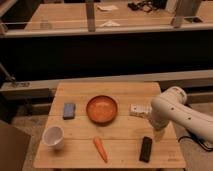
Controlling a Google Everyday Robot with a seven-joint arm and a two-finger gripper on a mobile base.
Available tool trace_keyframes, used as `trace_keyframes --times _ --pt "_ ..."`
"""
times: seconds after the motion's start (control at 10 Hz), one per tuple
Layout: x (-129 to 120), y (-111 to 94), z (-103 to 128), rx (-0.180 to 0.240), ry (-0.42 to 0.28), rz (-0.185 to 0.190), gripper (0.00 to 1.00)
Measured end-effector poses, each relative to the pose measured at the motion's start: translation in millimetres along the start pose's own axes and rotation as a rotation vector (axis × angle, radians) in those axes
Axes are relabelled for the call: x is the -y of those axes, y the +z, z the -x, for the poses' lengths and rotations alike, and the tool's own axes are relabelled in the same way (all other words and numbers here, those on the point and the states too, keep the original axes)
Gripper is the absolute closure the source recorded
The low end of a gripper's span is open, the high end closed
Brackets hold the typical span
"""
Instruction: Place the eraser on the white sponge
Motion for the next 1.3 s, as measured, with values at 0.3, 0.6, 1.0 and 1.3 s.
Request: trace_keyframes --times 0.3,0.6,1.0,1.3 --pt "-1.5 2.8 6.2 0.006 -0.046 0.001 0.2" --pt "-5.0 5.2 11.0 0.024 -0.076 0.003 0.2" --pt "-10.0 9.9 17.0 0.045 -0.127 0.007 0.2" --pt "-12.5 12.5 23.8 0.059 -0.163 0.011 0.2"
